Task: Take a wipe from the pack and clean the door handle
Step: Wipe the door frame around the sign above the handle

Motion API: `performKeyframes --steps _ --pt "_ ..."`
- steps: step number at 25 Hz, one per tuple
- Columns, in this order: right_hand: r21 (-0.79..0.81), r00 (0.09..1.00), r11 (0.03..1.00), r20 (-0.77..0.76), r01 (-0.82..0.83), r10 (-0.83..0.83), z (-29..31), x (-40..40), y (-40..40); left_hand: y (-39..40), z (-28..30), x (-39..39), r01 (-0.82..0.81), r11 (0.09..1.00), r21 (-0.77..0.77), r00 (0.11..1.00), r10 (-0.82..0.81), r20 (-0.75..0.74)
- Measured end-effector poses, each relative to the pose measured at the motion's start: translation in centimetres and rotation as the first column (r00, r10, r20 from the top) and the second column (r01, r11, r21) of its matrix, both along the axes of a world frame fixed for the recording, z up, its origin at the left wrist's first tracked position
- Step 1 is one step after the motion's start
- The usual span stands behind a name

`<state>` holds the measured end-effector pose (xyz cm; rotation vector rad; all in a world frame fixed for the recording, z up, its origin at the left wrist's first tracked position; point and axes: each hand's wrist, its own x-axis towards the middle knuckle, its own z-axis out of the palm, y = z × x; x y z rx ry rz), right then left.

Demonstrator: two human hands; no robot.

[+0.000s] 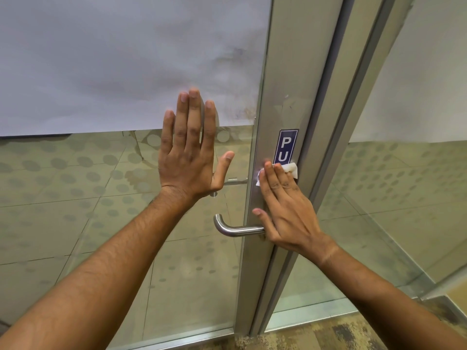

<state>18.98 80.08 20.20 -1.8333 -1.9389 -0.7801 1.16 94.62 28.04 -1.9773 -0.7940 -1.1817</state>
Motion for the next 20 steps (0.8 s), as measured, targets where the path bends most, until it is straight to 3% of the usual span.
performKeyframes --steps 4,9,14,20 --pt "0.127 0.994 0.992 -0.107 -0.013 0.027 1.4 -1.1 1.5 0.0 0.0 0.1 -0.001 1.000 -0.002 1.000 0.001 0.000" --pt "0.261 0.991 0.960 -0.052 -0.106 0.123 0.2 -0.2 0.5 0.2 0.0 0.0 -0.003 1.000 0.003 1.000 0.003 -0.001" --pt "0.195 0.999 0.980 0.002 -0.033 0.033 -0.3 -0.4 0.5 0.3 -0.1 0.1 -0.003 1.000 -0.001 1.000 0.003 -0.004" --pt "0.054 0.999 0.998 -0.039 0.030 -0.028 -0.6 -1.1 -0.1 0.1 -0.1 0.1 -0.002 1.000 0.010 1.000 0.002 -0.003"
